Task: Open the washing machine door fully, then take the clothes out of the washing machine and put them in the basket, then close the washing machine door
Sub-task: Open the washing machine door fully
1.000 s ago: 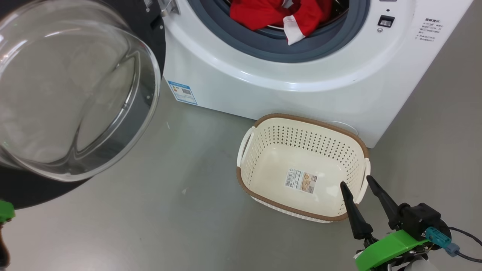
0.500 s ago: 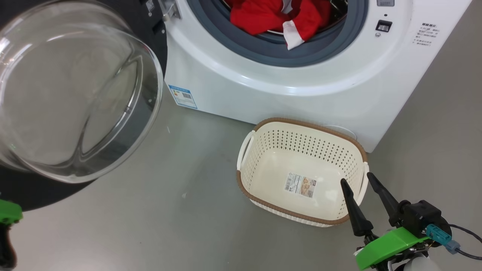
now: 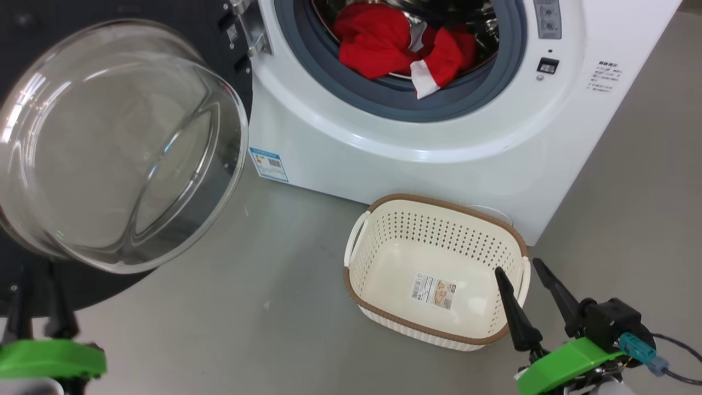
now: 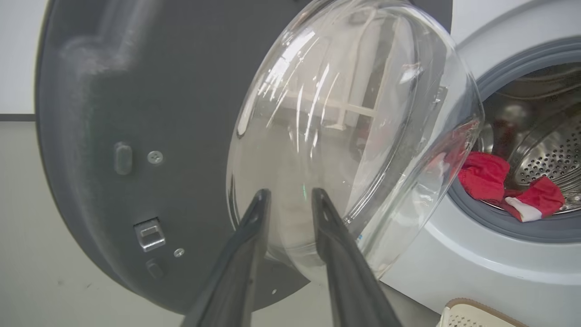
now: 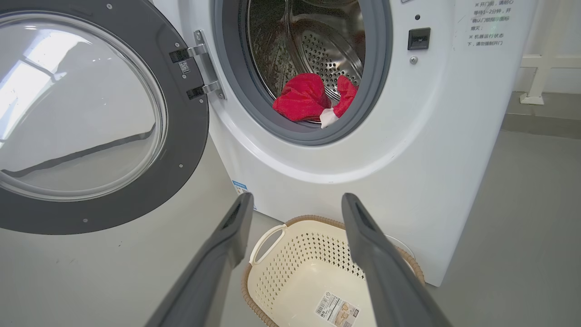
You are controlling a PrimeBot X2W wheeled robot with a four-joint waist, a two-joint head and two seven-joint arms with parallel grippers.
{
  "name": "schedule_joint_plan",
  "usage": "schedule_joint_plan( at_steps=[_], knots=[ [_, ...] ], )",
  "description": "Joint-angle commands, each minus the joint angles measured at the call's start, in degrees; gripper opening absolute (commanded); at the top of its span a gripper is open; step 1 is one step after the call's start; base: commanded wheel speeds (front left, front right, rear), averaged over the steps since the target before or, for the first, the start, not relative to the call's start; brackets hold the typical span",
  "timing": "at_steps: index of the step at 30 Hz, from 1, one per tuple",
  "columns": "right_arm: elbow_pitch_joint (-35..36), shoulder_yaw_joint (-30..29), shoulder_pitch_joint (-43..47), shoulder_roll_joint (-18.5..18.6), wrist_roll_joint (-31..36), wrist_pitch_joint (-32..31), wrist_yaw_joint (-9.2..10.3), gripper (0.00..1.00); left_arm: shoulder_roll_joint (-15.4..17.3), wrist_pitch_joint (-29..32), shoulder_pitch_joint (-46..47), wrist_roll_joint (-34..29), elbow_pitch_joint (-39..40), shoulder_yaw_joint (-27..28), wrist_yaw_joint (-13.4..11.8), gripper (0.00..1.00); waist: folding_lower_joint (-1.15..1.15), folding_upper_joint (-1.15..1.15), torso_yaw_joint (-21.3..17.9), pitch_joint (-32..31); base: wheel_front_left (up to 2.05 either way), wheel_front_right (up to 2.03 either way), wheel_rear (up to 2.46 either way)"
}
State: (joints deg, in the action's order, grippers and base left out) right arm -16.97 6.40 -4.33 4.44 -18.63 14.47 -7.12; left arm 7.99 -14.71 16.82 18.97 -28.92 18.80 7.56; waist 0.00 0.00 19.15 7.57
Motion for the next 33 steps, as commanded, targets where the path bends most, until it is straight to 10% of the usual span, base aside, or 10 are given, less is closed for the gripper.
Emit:
schedule_joint_plan(
  at_steps=[1, 2, 33],
  knots=[
    [1.3, 1.4, 0.5, -0.1, -1.1, 0.5, -0.36, 1.0, 1.7, -0.3, -1.6, 0.4, 2.9, 0.9, -0.1, 0.86, 0.0, 0.0, -0.5, -0.9, 0.0, 0.0, 0.0],
    [1.5, 1.3, 0.8, -0.1, -1.3, 0.5, -0.36, 1.0, 1.2, -0.3, -3.5, 0.9, 4.5, -0.1, -0.1, 1.0, 0.0, 0.0, -1.0, -1.4, 0.0, 0.0, 0.0],
    [4.4, -4.0, 4.8, -0.5, -1.5, 0.5, -0.36, 1.0, 3.4, -0.3, -14.5, 3.6, 22.2, -18.9, -0.1, 1.0, 0.0, 0.0, -15.0, -2.8, 0.0, 0.0, 0.0]
  ],
)
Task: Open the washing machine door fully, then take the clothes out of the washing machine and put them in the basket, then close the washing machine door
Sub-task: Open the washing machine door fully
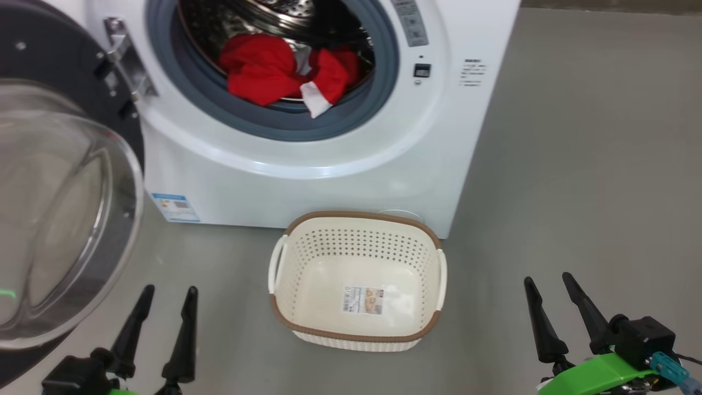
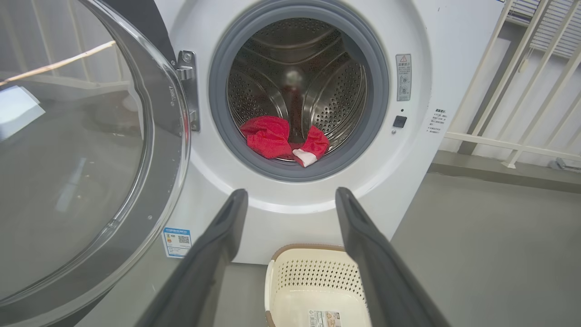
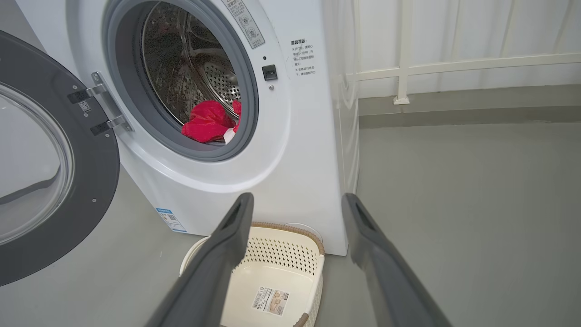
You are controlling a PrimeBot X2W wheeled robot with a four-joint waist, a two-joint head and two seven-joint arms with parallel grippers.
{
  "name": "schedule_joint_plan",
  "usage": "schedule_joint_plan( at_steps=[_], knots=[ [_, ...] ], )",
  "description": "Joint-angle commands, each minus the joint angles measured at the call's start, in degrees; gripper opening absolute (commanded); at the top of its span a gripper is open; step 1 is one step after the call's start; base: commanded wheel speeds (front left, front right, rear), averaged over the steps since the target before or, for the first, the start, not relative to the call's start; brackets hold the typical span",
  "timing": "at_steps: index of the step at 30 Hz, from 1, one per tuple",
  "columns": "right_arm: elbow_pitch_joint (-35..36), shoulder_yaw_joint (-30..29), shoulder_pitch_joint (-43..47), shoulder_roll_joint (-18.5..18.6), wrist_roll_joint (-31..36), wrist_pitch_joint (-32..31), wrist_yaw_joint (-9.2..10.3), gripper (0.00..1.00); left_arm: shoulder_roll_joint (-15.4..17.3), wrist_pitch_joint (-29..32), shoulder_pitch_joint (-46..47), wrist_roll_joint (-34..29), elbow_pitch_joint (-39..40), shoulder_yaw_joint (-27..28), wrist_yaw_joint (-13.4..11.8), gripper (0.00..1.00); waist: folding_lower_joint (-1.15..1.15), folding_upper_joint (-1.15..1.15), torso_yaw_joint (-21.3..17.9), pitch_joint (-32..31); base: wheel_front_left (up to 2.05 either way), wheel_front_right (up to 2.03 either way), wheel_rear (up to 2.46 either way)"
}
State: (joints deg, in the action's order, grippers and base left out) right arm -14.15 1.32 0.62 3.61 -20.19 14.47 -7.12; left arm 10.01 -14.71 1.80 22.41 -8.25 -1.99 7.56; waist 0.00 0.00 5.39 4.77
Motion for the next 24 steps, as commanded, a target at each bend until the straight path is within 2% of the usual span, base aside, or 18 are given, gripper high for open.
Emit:
schedule_joint_plan(
  at_steps=[1, 13, 24],
  knots=[
    [1.6, 0.8, -0.1, 0.3, 0.0, 0.5, -0.36, 1.0, 1.5, -0.3, 0.4, 0.5, 1.8, 1.5, -0.1, 1.0, 0.0, 0.0, -1.7, 0.0, 0.0, 0.0, 0.0],
    [3.1, -1.8, 1.9, 0.3, -0.3, 0.5, -0.36, 1.0, 1.7, -0.3, -1.1, 3.1, 3.9, -2.2, -0.1, 1.0, 0.0, 0.0, -6.4, -0.4, 0.0, 0.0, 0.0],
    [3.8, -3.0, 2.4, 0.1, -0.3, 0.5, -0.36, 1.0, 2.3, -0.3, -0.9, 4.2, 4.1, -2.9, -0.1, 1.0, 0.0, 0.0, -7.3, -0.1, 0.0, 0.0, 0.0]
  ],
)
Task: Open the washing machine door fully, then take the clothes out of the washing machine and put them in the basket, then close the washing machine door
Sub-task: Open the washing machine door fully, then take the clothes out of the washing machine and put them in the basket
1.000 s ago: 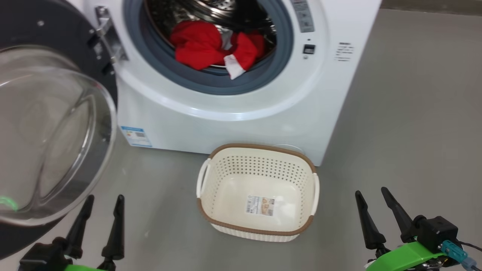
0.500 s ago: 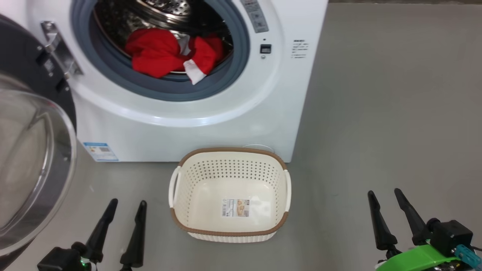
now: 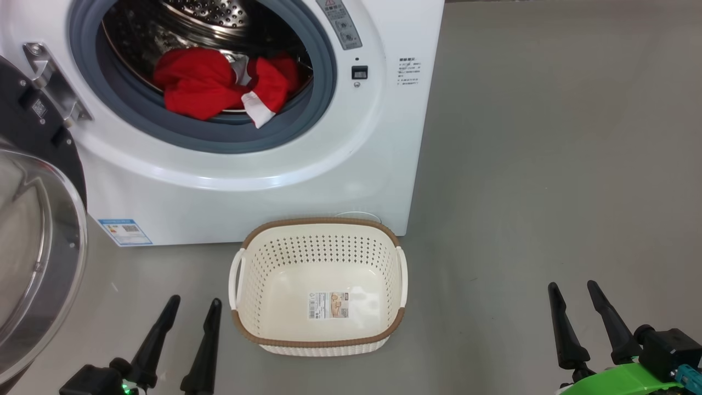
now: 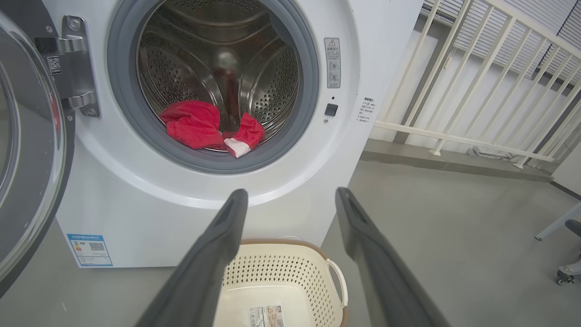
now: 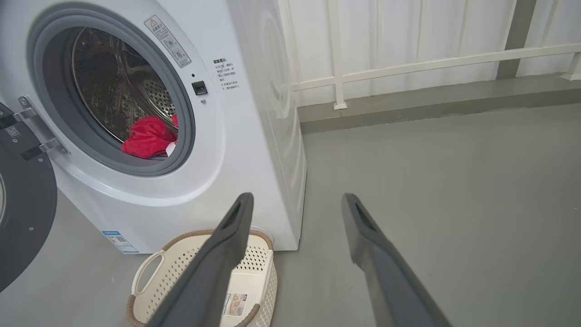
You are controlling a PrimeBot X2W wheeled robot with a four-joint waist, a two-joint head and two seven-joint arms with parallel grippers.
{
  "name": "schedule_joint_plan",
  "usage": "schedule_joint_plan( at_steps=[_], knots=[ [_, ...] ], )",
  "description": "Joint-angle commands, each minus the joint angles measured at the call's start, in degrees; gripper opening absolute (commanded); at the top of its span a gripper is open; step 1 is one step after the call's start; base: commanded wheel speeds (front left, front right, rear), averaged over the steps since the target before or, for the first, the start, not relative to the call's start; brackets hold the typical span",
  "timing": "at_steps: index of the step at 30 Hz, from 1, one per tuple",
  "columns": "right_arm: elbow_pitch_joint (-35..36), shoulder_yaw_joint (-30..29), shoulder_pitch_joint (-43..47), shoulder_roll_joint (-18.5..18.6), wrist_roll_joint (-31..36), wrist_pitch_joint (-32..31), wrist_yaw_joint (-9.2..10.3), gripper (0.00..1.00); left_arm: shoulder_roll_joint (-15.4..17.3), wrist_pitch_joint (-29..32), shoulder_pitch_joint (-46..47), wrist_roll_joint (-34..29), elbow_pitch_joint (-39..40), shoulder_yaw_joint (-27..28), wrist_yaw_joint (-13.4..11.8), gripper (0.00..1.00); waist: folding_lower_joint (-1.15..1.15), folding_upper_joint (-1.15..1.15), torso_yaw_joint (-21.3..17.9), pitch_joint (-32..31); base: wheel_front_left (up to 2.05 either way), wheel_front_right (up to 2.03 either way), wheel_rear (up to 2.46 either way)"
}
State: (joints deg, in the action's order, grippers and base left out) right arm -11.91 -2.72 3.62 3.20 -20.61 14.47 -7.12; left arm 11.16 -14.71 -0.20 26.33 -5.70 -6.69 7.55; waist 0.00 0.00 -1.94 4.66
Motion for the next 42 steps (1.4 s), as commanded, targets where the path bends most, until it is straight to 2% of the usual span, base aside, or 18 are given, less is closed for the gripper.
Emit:
schedule_joint_plan(
  at_steps=[1, 26, 42],
  knots=[
    [1.6, 1.0, -0.7, 0.5, 0.1, 0.5, -0.36, 1.0, 1.2, -0.3, 1.2, 0.3, 1.6, 1.8, -0.1, 1.0, 0.0, 0.0, 0.0, 0.0, 0.0, 0.0, 0.0],
    [1.6, 1.7, -1.7, 0.1, 0.5, 0.5, -0.36, 1.0, 2.5, -0.3, 2.8, 1.6, 1.4, 0.3, -0.1, 1.0, 0.0, 0.0, 0.7, 1.1, 0.04, -0.04, 0.0],
    [1.6, 2.1, -2.9, -0.1, 0.7, 0.5, -0.36, 1.0, 3.2, -0.3, 4.6, 2.7, 1.8, -0.1, -0.1, 1.0, 0.0, 0.0, 0.9, 2.8, 1.09, -1.1, 0.01]
  ],
)
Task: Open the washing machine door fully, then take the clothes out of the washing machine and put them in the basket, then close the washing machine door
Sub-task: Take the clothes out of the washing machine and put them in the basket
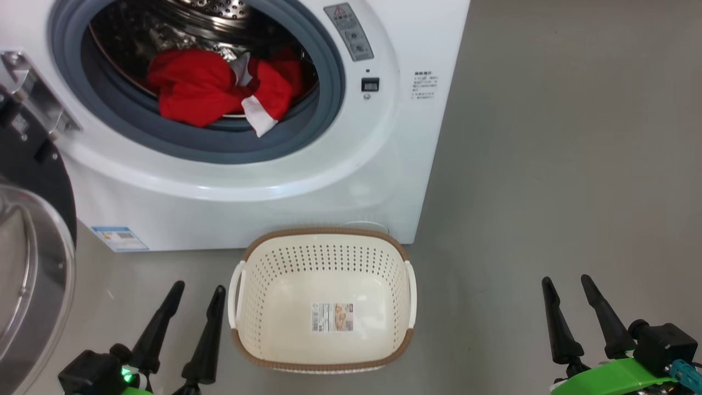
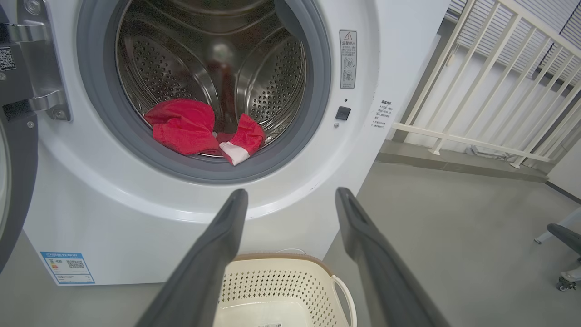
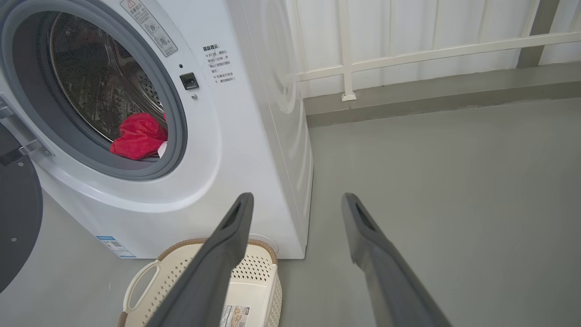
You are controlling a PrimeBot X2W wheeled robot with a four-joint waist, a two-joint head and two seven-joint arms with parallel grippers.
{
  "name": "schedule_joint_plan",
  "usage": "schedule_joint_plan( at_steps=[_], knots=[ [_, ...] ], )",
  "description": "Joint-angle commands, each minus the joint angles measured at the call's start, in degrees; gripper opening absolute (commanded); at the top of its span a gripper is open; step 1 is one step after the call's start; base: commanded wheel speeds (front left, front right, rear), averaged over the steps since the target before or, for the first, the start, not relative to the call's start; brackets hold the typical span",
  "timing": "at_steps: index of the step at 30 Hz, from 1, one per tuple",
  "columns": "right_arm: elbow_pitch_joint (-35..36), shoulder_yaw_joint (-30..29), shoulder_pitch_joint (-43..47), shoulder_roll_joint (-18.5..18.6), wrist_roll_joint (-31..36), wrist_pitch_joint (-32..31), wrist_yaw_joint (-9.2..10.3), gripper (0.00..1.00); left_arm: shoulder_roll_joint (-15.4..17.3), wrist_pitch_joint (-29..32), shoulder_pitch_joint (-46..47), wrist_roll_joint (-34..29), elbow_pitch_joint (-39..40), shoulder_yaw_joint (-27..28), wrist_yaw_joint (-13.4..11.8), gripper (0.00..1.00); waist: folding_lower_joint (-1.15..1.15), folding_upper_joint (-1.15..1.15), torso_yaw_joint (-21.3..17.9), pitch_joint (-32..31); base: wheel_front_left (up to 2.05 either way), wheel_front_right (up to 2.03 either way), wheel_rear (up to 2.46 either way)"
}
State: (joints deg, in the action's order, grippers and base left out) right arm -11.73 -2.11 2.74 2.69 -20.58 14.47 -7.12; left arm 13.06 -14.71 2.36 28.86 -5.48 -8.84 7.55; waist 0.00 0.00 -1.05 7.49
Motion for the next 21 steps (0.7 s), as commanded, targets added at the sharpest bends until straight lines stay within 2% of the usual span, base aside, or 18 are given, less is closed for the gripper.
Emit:
schedule_joint_plan(
  at_steps=[1, 11, 21],
  knots=[
    [1.4, 1.5, -2.1, 0.4, 0.6, 0.5, -0.36, 1.0, 1.3, -0.3, 2.1, 0.2, 1.5, 2.1, -0.1, 1.0, 0.0, 0.0, 0.0, 0.0, 1.18, -1.18, 0.0],
    [1.0, 1.8, -2.4, 0.3, 0.6, 0.5, -0.36, 1.0, 0.6, -0.3, 2.4, -0.3, 1.1, 2.9, -0.1, 1.0, 0.0, 0.0, 0.2, -0.1, 0.97, -0.98, 0.01],
    [0.8, 2.2, -2.2, 0.3, 0.5, 0.5, -0.36, 1.0, 0.0, -0.3, 2.3, -0.7, -0.5, 3.0, -0.1, 1.0, 0.0, 0.0, 0.1, -0.2, 0.12, -0.12, 0.0]
  ],
)
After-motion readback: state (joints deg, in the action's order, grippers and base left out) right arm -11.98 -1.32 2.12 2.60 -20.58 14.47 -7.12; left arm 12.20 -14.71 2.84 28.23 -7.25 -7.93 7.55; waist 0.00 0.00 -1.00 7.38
